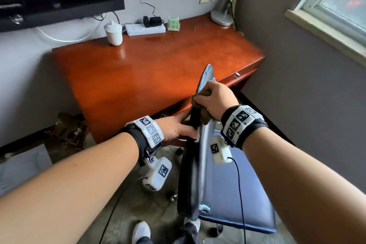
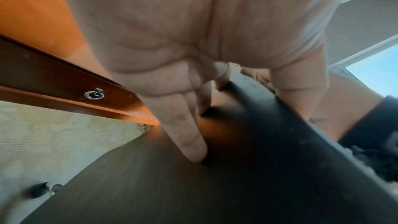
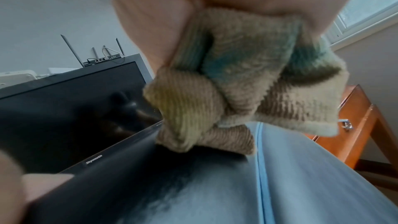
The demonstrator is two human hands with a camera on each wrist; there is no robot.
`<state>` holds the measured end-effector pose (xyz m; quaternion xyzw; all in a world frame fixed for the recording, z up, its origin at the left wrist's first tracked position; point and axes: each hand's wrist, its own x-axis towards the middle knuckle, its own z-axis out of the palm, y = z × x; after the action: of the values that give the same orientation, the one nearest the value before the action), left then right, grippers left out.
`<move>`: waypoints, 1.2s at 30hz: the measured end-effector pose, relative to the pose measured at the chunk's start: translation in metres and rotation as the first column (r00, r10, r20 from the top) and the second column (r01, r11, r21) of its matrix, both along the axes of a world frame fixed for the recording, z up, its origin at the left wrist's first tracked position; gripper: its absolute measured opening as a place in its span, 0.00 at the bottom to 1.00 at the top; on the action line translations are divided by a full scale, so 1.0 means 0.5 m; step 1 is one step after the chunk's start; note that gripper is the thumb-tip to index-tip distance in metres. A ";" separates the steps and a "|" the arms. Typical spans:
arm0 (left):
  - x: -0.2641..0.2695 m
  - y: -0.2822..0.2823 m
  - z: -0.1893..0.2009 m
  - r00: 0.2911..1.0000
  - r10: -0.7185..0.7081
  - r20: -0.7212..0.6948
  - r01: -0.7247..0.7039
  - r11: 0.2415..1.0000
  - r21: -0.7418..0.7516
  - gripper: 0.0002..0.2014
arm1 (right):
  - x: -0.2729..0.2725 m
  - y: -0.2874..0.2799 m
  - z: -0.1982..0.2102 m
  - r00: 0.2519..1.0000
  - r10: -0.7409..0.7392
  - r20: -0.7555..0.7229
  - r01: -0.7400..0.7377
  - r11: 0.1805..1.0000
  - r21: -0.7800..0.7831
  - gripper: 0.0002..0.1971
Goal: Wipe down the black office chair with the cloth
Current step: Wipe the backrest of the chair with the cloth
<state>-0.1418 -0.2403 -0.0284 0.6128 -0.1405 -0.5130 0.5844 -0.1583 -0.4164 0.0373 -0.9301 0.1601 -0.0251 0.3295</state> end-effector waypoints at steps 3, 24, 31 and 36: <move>0.014 -0.005 0.008 0.996 -0.007 0.088 0.002 0.998 0.058 0.42 | 0.007 -0.006 -0.007 0.999 0.033 0.002 -0.033 0.999 0.005 0.13; 0.040 -0.014 -0.007 0.994 0.006 0.105 -0.007 1.000 0.015 0.35 | -0.043 -0.010 -0.031 0.995 0.099 -0.026 -0.100 0.995 -0.024 0.15; 0.038 -0.014 0.005 1.000 0.014 0.022 -0.014 0.999 0.034 0.35 | 0.078 -0.024 -0.013 1.000 0.009 -0.007 -0.009 0.998 -0.069 0.15; 0.048 -0.013 -0.001 0.998 -0.006 -0.056 0.005 1.000 -0.016 0.35 | 0.028 -0.001 -0.010 1.000 0.010 -0.029 -0.013 0.995 -0.101 0.13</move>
<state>-0.1179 -0.2468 -0.0288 0.5931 -0.1298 -0.5306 0.5915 -0.1442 -0.4168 0.0322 -0.9467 0.1581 -0.0178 0.2800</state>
